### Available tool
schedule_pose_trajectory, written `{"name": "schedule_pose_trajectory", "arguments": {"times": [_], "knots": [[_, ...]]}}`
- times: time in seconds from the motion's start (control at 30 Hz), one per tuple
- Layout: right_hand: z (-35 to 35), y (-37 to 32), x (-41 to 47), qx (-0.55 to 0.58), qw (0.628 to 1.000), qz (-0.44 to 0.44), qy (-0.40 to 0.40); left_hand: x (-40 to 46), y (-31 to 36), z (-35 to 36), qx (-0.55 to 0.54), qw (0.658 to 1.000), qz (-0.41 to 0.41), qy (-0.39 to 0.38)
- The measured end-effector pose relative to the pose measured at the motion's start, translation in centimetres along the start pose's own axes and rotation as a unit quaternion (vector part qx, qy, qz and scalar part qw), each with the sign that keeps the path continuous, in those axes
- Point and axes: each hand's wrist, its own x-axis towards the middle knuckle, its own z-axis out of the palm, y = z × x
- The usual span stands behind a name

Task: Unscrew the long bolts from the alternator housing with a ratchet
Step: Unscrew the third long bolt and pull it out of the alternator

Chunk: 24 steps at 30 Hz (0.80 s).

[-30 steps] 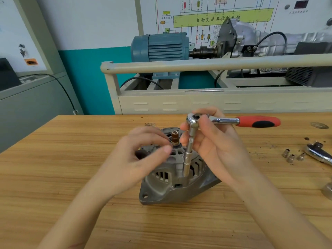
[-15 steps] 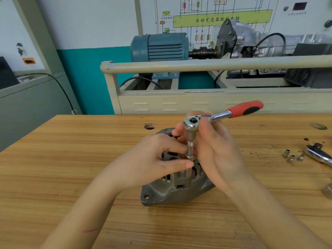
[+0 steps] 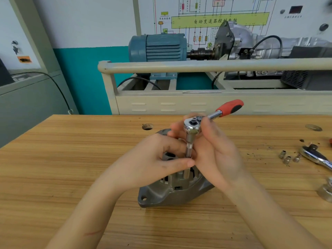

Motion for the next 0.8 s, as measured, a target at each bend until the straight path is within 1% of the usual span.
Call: {"name": "schedule_pose_trajectory", "arguments": {"times": [0.1,0.17,0.23,0.27,0.33,0.4,0.5,0.63,0.73,0.8], "knots": [[0.6,-0.1,-0.3,0.009,0.999,-0.039,0.012,-0.1,-0.1,0.5,0.047,0.998,0.021,0.041],[1.0,0.2,-0.7,-0.071,0.990,-0.111,0.054,-0.1,-0.1,0.7,0.070,0.994,0.031,0.074],[1.3,0.7,-0.9,-0.127,0.975,-0.168,0.066,-0.1,-0.1,0.8,0.064,0.994,0.037,0.080],[1.5,0.8,-0.9,-0.117,0.978,-0.159,0.061,-0.1,-0.1,0.7,0.059,0.994,0.037,0.081],[1.5,0.6,-0.6,-0.062,0.992,-0.107,0.036,-0.2,-0.1,0.7,0.064,0.993,0.040,0.088],[1.2,0.3,-0.5,-0.029,0.996,-0.076,0.020,-0.2,0.2,0.7,0.070,0.994,0.042,0.078],[1.1,0.2,-0.4,-0.017,0.997,-0.071,0.006,-0.3,0.2,0.6,0.086,0.993,0.045,0.064],[1.4,0.4,-0.5,-0.028,0.996,-0.082,0.021,-0.4,-0.1,0.5,0.088,0.993,0.046,0.068],[1.7,0.6,-0.5,-0.058,0.993,-0.092,0.039,-0.3,-0.3,0.7,0.144,0.987,0.040,0.066],[1.9,0.8,-0.5,-0.061,0.992,-0.097,0.057,-0.3,-0.4,0.8,0.175,0.980,0.055,0.075]]}}
